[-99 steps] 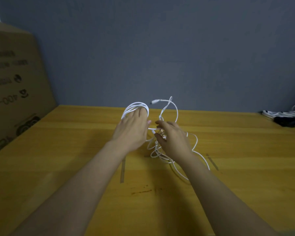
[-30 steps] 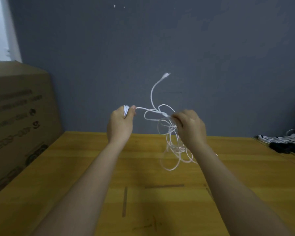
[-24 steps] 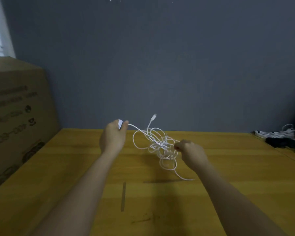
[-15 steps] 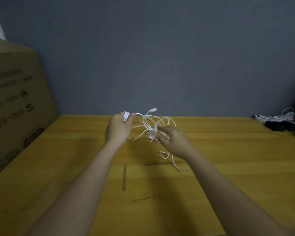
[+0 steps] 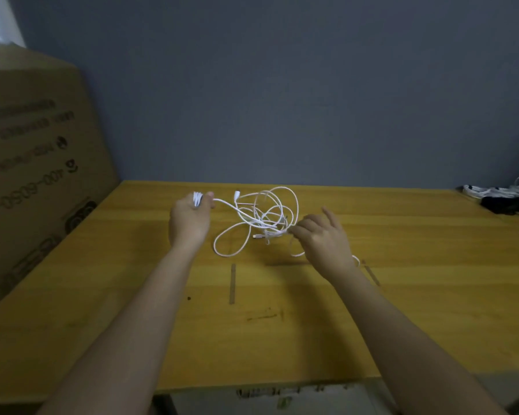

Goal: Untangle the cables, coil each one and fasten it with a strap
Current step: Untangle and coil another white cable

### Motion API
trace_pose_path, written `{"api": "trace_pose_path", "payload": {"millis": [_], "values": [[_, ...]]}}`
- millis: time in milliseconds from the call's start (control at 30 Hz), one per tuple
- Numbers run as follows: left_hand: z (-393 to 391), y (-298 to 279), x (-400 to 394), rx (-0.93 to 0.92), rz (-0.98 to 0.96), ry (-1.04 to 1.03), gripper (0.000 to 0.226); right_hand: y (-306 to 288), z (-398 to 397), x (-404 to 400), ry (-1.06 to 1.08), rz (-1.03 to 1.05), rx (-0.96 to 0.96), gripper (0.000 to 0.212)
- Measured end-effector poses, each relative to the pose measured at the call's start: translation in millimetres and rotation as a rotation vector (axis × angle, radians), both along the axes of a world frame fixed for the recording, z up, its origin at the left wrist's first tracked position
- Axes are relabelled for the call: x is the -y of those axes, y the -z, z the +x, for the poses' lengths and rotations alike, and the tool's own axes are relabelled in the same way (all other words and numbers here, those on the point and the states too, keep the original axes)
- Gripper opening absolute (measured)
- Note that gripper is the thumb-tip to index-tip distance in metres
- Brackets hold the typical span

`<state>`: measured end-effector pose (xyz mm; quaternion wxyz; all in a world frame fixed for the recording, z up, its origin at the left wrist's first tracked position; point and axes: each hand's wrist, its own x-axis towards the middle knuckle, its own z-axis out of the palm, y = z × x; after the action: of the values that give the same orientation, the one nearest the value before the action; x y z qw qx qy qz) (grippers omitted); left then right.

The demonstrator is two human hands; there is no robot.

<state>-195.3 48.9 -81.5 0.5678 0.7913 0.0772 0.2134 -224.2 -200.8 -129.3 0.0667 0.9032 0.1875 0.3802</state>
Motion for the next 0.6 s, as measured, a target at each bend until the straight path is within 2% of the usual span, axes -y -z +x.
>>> {"api": "trace_pose_path", "payload": {"millis": [100, 167, 267, 367, 433, 500, 600], "values": [[-4.9, 14.5, -4.1, -0.043, -0.023, -0.016, 0.027, 2.8, -4.9, 2.8, 0.152, -0.1, -0.006, 0.034], [-10.0, 24.9, -4.9, -0.062, -0.023, -0.017, 0.026, 1.1, -6.7, -3.7, 0.236, -0.097, -0.043, 0.025], [-21.0, 33.8, -3.4, -0.083, -0.03, 0.019, 0.026, 0.3, -10.9, -17.6, 0.286, 0.018, -0.168, 0.018], [-31.6, 39.7, -3.8, -0.063, -0.005, 0.081, 0.027, 3.7, -19.4, -37.7, 0.194, 0.115, -0.188, 0.032], [-36.6, 45.0, -3.6, -0.035, 0.0, 0.115, 0.028, 9.4, -23.8, -51.8, 0.035, 0.129, -0.139, 0.041], [-40.0, 47.6, -3.0, -0.027, -0.002, 0.126, 0.029, 16.1, -22.9, -63.9, -0.099, 0.091, -0.11, 0.043], [-45.3, 45.8, -3.8, -0.029, -0.034, 0.166, 0.031, 26.2, -15.6, -72.5, -0.077, 0.045, -0.116, 0.033]]}}
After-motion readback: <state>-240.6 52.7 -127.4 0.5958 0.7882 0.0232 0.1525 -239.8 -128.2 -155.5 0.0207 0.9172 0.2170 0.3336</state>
